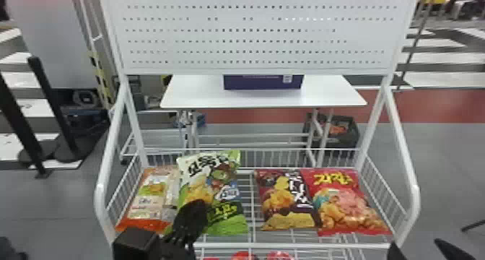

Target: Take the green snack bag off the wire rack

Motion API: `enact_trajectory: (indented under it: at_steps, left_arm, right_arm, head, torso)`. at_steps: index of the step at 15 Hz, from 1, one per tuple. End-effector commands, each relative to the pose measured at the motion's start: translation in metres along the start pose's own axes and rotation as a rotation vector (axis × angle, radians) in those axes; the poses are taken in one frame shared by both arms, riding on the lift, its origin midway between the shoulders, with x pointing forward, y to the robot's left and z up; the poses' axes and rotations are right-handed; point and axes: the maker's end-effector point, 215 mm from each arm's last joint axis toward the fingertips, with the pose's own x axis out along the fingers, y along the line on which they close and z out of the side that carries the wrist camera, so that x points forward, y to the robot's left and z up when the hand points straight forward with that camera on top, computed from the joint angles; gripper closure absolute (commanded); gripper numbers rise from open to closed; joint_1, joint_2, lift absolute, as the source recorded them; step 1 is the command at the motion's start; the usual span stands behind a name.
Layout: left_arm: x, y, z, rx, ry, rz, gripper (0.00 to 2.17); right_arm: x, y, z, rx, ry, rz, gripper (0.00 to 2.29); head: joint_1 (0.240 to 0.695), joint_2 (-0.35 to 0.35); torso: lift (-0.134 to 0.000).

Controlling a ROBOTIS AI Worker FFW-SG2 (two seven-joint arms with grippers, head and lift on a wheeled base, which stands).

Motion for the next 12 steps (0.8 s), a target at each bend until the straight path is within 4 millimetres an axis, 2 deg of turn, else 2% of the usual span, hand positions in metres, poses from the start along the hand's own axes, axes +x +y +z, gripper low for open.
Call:
enact_trajectory:
  at_steps: [1,6,12]
  left_arm:
    - [-0.024,0.01,0.021,-0.02,-0.083,0.016,1.79]
    - [-0.064,0.026,0.033,-0.066,-0.179,0.054,1.79]
    - [-0.092,0.033,0.02,-0.069,-0.184,0.071,1.79]
  right_arm:
    - [0.0,0.002,-0.001,-0.002,0.002,0.004,0.17]
    - [0.002,0.007,-0.004,-0.008,0.01,0.011,0.17]
    - [0.004,0.008,-0.004,-0.008,0.009,0.012,0.17]
  head:
    - [0.499,0.0]
    - [0.499,0.0]
    - [0.499,0.0]
  torso:
    - [0.0]
    - [0.0]
    - [0.0]
